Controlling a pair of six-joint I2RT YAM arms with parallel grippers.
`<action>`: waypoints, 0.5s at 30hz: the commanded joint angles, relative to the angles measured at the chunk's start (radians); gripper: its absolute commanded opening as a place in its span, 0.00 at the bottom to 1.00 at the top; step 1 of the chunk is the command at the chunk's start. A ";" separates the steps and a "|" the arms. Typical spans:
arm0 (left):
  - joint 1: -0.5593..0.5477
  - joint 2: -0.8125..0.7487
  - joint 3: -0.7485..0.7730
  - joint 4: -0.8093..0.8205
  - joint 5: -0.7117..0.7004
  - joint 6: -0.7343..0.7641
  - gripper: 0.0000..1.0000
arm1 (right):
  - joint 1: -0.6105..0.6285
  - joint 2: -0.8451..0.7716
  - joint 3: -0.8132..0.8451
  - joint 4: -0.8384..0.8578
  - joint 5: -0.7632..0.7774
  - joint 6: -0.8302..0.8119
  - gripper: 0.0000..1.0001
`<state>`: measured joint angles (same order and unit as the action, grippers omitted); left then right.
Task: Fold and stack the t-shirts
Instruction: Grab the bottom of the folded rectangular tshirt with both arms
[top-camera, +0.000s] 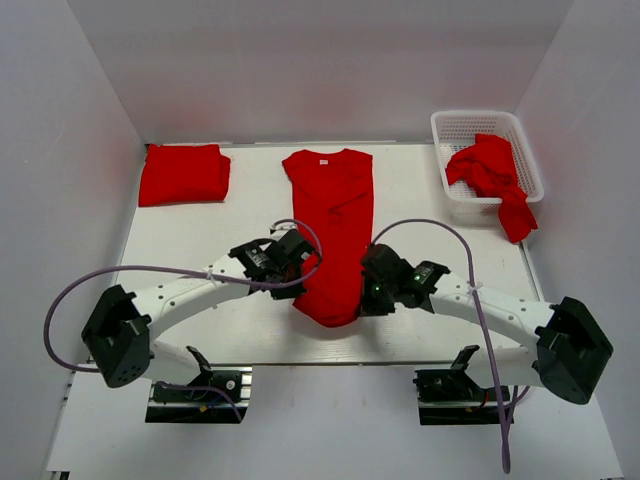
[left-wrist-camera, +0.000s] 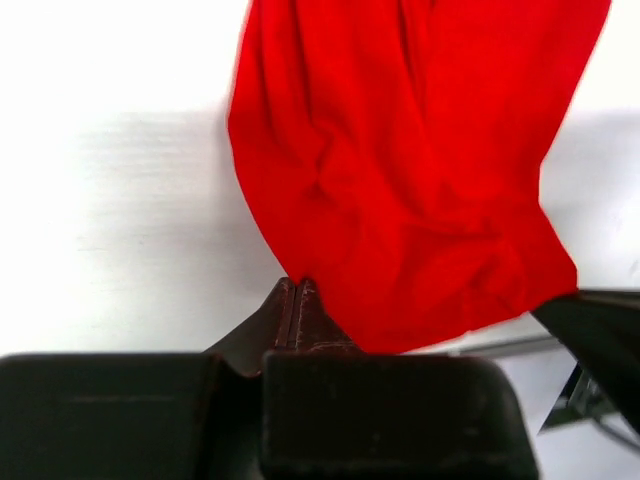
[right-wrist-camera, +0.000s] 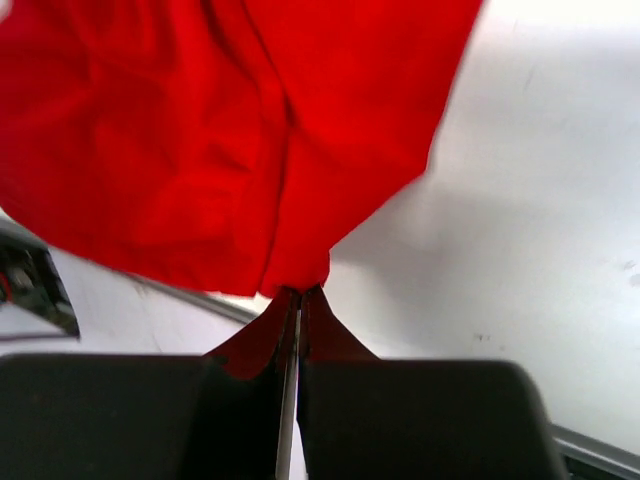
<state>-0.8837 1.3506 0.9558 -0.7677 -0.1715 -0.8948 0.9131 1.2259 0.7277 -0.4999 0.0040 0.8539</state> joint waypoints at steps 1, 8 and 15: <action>0.018 0.053 0.118 -0.103 -0.117 -0.038 0.00 | -0.028 0.033 0.107 -0.031 0.103 -0.042 0.00; 0.106 0.165 0.242 -0.115 -0.142 -0.035 0.00 | -0.112 0.076 0.212 -0.009 0.188 -0.130 0.00; 0.198 0.272 0.339 -0.016 -0.122 0.088 0.00 | -0.203 0.181 0.314 0.020 0.168 -0.223 0.00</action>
<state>-0.7074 1.6253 1.2366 -0.8452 -0.2768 -0.8810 0.7429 1.3743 0.9802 -0.4984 0.1474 0.6952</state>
